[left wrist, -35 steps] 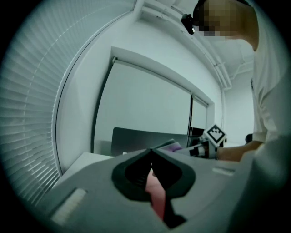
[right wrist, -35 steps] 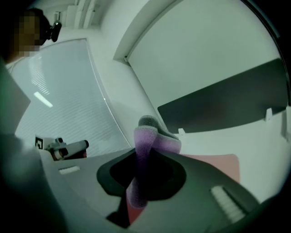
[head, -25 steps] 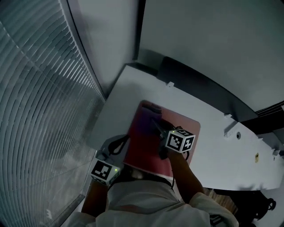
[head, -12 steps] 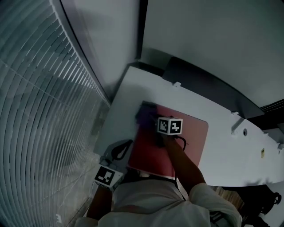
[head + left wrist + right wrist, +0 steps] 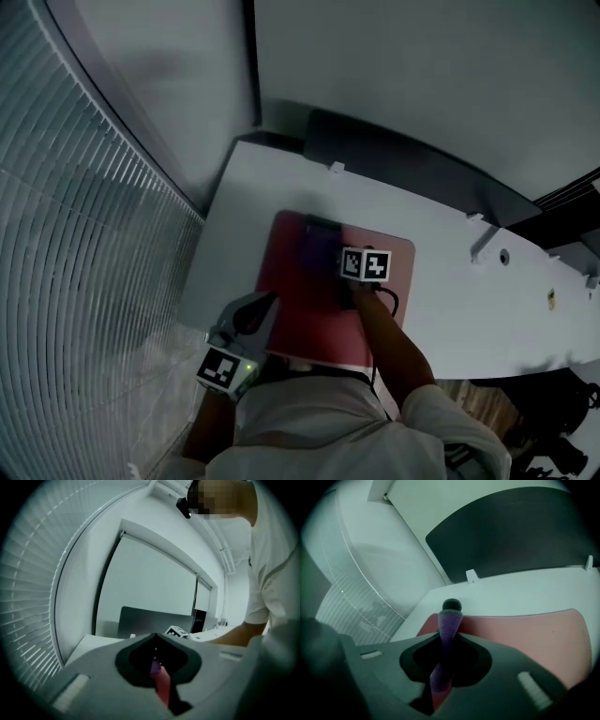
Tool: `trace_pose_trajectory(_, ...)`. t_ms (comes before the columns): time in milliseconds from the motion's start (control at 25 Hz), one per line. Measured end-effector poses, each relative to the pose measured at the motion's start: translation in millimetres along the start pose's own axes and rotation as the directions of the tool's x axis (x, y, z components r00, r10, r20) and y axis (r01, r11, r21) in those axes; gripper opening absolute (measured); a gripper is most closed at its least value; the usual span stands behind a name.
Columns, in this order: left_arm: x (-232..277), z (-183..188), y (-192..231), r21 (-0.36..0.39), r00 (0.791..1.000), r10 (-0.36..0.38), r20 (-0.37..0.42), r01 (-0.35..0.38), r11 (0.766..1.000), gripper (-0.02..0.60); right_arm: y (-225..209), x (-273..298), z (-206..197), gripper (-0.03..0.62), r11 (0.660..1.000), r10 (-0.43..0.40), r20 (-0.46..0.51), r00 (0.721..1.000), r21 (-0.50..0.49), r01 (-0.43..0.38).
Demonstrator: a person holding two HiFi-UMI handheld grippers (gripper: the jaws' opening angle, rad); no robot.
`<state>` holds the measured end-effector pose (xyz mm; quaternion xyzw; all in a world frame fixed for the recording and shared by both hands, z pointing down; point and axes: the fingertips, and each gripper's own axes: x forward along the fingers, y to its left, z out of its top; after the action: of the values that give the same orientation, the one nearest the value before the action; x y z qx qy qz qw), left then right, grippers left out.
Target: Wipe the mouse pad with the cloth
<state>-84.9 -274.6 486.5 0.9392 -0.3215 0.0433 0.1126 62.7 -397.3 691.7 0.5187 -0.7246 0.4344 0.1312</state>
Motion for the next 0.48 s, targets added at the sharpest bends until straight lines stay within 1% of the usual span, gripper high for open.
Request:
trace_pose_trajectory(80,6,1,-17,0.007,1.0,-0.012,-0.004,0.012,1.0,0.002,-19,-19,-5,0.048,1.0,-0.017,0.002,1.0,0.016,0.017)
trace_pose_trajectory(240,26,16,-52,0.012,0.999,-0.03,-0.025,0.031,0.999,0.002,-60,-66,-6,0.048,0.997,-0.058,-0.003,0.998,0.053,0.058)
trace_pose_trajectory(480,48,19,-109,0.027,0.998,-0.065,-0.025,0.066,0.997,0.002,-134,-134,-17,0.048,0.984,-0.15,0.022,0.988,0.098,0.147)
